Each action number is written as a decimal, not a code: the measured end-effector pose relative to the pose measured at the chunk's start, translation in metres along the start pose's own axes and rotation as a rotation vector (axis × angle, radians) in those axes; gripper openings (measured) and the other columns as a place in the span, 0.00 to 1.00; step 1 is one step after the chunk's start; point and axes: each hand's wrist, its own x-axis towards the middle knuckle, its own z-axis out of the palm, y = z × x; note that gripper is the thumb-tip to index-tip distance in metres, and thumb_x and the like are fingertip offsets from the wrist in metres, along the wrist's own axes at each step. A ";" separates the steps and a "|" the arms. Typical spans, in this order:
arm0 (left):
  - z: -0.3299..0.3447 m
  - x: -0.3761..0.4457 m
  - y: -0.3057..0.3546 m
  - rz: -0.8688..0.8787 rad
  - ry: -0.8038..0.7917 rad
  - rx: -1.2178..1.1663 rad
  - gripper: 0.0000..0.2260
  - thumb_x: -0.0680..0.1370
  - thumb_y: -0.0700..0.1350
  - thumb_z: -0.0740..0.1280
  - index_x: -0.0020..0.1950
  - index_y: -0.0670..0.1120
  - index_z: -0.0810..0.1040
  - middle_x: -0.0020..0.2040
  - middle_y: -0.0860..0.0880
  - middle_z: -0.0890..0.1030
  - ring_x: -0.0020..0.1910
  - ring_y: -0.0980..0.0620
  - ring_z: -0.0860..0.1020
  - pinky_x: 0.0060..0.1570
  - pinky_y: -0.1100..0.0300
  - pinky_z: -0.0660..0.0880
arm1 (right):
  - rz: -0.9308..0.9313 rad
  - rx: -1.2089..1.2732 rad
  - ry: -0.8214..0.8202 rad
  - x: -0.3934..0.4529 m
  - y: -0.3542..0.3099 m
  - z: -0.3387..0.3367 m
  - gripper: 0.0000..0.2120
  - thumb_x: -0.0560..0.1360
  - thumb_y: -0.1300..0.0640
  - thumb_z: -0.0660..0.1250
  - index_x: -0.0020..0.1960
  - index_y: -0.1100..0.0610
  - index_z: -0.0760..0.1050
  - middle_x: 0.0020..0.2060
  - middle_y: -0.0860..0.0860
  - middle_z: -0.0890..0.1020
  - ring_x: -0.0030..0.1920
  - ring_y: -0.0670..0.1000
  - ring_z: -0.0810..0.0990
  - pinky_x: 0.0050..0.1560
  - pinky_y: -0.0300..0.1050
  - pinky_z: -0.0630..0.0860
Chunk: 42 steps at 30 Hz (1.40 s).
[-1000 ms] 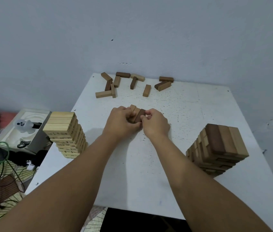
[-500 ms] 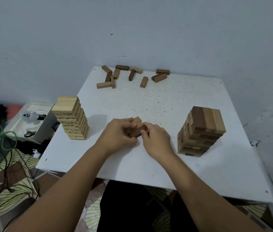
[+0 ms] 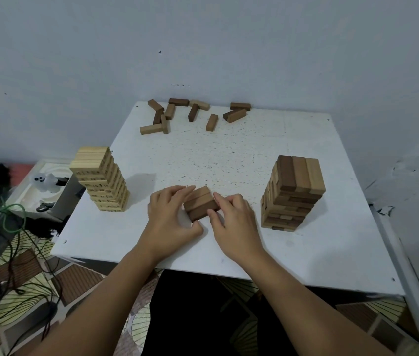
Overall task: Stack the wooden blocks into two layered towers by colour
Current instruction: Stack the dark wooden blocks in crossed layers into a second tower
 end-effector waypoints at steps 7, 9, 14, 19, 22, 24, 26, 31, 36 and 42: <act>0.001 0.002 0.003 -0.063 -0.003 -0.082 0.35 0.69 0.52 0.75 0.75 0.55 0.71 0.60 0.58 0.70 0.61 0.62 0.72 0.66 0.64 0.69 | -0.002 -0.019 -0.033 0.002 0.001 -0.001 0.24 0.83 0.49 0.62 0.78 0.48 0.68 0.55 0.49 0.76 0.58 0.55 0.74 0.67 0.54 0.69; 0.001 0.002 0.003 -0.039 0.001 -0.100 0.33 0.69 0.47 0.76 0.74 0.52 0.72 0.60 0.59 0.73 0.61 0.63 0.74 0.61 0.73 0.68 | -0.002 -0.030 -0.051 0.002 0.000 -0.002 0.25 0.83 0.51 0.61 0.80 0.48 0.66 0.55 0.49 0.75 0.59 0.54 0.73 0.69 0.53 0.68; -0.003 0.004 0.002 -0.002 0.013 -0.137 0.29 0.68 0.42 0.78 0.68 0.54 0.76 0.59 0.59 0.78 0.59 0.60 0.77 0.59 0.70 0.71 | 0.040 -0.006 -0.061 0.000 -0.003 -0.006 0.29 0.81 0.55 0.61 0.81 0.49 0.61 0.57 0.47 0.75 0.61 0.52 0.72 0.70 0.53 0.67; -0.014 0.006 -0.006 -0.097 -0.081 -0.222 0.38 0.68 0.45 0.81 0.74 0.60 0.69 0.63 0.60 0.69 0.62 0.68 0.71 0.59 0.78 0.66 | 0.080 -0.056 -0.082 0.000 -0.007 -0.008 0.34 0.81 0.51 0.61 0.84 0.52 0.52 0.69 0.51 0.69 0.69 0.54 0.67 0.73 0.52 0.64; -0.014 -0.003 -0.006 -0.099 -0.011 -0.170 0.34 0.68 0.49 0.82 0.70 0.60 0.72 0.60 0.60 0.72 0.60 0.65 0.72 0.57 0.75 0.66 | 0.077 -0.106 -0.100 0.001 -0.008 -0.007 0.34 0.81 0.49 0.59 0.84 0.52 0.53 0.70 0.51 0.65 0.72 0.54 0.64 0.75 0.51 0.60; -0.013 -0.006 -0.004 -0.097 0.043 -0.150 0.27 0.68 0.50 0.82 0.64 0.60 0.76 0.56 0.60 0.75 0.58 0.64 0.74 0.55 0.73 0.67 | 0.081 -0.122 -0.105 0.003 -0.011 -0.005 0.34 0.80 0.47 0.59 0.83 0.50 0.53 0.70 0.51 0.64 0.72 0.54 0.63 0.75 0.51 0.58; -0.013 -0.004 -0.001 -0.105 0.055 -0.160 0.23 0.69 0.48 0.82 0.60 0.61 0.79 0.53 0.59 0.78 0.56 0.64 0.75 0.53 0.74 0.68 | 0.081 -0.137 -0.108 0.005 -0.011 -0.004 0.33 0.80 0.45 0.59 0.83 0.50 0.55 0.70 0.51 0.64 0.72 0.54 0.62 0.76 0.52 0.57; -0.014 -0.003 -0.003 -0.130 0.070 -0.205 0.19 0.69 0.46 0.81 0.59 0.57 0.85 0.52 0.59 0.82 0.54 0.64 0.78 0.53 0.77 0.68 | 0.057 -0.139 -0.110 0.003 -0.009 -0.004 0.30 0.81 0.48 0.58 0.82 0.49 0.58 0.70 0.51 0.64 0.71 0.54 0.63 0.75 0.50 0.58; -0.019 0.000 -0.005 -0.188 0.027 -0.295 0.25 0.69 0.44 0.83 0.64 0.54 0.84 0.54 0.58 0.84 0.54 0.62 0.79 0.55 0.74 0.71 | 0.043 -0.118 -0.078 0.002 -0.007 -0.004 0.29 0.81 0.48 0.59 0.81 0.48 0.60 0.69 0.51 0.66 0.70 0.54 0.65 0.74 0.51 0.61; -0.025 0.017 -0.002 -0.223 -0.157 -0.221 0.36 0.70 0.47 0.82 0.76 0.55 0.73 0.55 0.55 0.79 0.52 0.58 0.75 0.51 0.70 0.69 | 0.043 -0.113 -0.074 0.002 -0.008 -0.003 0.29 0.81 0.48 0.60 0.81 0.47 0.61 0.69 0.50 0.66 0.69 0.53 0.65 0.74 0.50 0.61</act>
